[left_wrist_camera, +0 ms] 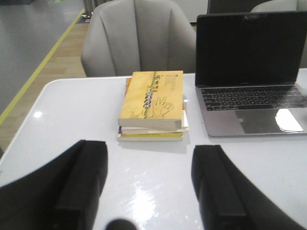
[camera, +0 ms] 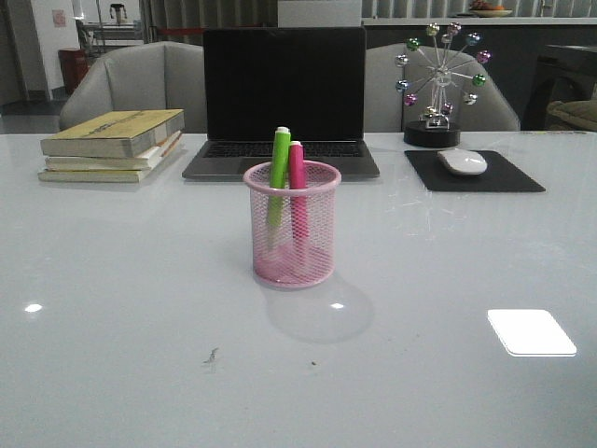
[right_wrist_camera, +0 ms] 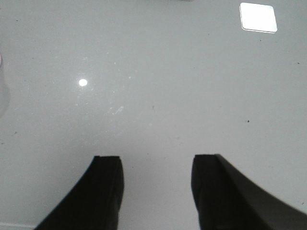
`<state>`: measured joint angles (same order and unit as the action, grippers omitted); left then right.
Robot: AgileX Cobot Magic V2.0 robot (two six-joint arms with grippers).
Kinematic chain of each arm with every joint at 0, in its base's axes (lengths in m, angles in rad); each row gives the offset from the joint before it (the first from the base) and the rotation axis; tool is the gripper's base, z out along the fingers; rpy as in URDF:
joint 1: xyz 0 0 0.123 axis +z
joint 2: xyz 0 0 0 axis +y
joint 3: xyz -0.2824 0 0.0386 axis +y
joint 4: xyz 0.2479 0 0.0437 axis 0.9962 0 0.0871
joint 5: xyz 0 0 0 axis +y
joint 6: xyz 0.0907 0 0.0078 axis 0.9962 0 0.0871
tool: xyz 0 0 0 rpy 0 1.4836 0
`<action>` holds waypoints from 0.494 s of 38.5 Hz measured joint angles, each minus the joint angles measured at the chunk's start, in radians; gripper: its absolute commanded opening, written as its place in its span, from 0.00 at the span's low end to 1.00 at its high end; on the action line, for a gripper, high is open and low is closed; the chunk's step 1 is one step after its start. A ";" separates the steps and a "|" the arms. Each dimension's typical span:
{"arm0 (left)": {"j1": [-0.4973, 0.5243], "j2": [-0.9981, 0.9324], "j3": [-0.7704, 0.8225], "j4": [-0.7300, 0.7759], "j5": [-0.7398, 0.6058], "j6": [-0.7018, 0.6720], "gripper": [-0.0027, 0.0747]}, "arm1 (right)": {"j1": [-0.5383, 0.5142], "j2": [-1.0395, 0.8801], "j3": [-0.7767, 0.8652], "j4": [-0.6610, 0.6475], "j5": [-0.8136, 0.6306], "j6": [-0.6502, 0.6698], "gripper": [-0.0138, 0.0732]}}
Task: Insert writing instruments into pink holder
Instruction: 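Withdraw the left gripper away from the holder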
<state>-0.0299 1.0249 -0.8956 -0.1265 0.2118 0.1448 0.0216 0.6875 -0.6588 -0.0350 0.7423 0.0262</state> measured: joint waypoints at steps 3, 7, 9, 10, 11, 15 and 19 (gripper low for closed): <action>0.019 -0.060 0.067 0.000 0.004 0.000 0.62 | 0.000 0.000 0.000 0.000 0.000 0.000 0.67; 0.029 -0.141 0.147 -0.016 0.015 0.000 0.62 | 0.000 0.000 0.000 -0.002 0.000 0.000 0.67; 0.029 -0.179 0.182 -0.029 0.024 0.000 0.62 | 0.000 0.000 0.000 -0.002 0.000 0.000 0.67; 0.029 -0.200 0.196 -0.033 0.031 0.000 0.62 | 0.000 0.000 0.000 -0.002 -0.002 0.000 0.67; 0.029 -0.220 0.216 -0.041 0.041 0.000 0.62 | 0.000 0.000 0.000 -0.002 -0.002 0.000 0.67; 0.029 -0.282 0.255 -0.049 0.066 0.000 0.62 | 0.000 0.000 0.000 -0.002 -0.005 0.000 0.67; 0.029 -0.324 0.283 -0.051 0.094 0.000 0.62 | 0.000 0.000 0.000 -0.002 -0.006 0.000 0.67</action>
<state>-0.0004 0.7008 -0.6126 -0.1775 0.3055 0.1448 0.0216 0.6875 -0.6588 -0.0366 0.7363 0.0262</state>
